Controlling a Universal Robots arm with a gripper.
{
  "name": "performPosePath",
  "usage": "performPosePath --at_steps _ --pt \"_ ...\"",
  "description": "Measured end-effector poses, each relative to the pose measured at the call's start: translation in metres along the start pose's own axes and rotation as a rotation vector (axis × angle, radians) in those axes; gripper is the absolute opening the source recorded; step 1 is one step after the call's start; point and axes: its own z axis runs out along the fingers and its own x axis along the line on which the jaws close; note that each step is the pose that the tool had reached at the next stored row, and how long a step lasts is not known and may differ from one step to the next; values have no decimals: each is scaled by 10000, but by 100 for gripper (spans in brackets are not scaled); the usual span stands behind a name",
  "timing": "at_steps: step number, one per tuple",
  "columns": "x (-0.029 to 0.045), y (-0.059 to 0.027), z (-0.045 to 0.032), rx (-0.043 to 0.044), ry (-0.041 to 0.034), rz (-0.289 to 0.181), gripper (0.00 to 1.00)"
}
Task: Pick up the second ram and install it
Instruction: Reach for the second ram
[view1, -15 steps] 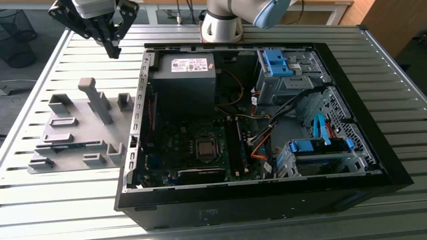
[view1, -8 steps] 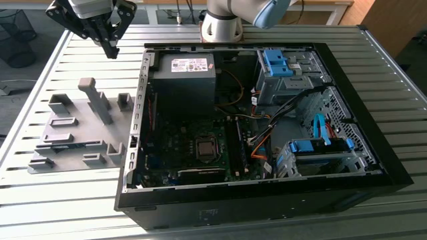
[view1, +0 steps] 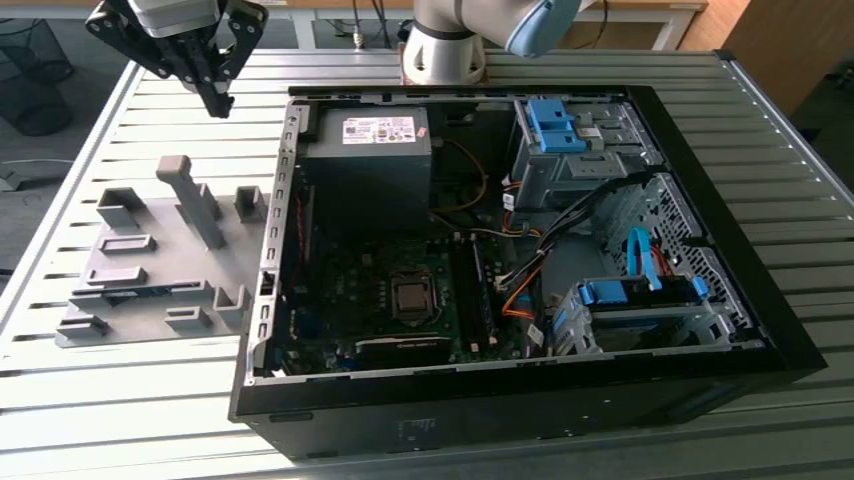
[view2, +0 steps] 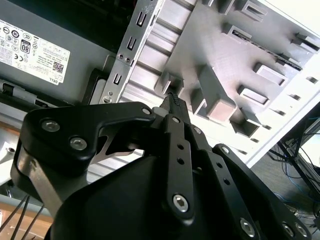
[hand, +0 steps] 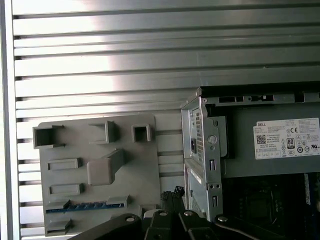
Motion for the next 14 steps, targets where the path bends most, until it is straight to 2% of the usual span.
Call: performPosePath --at_steps 14 --pt "60 -5 1 0 1 0 11"
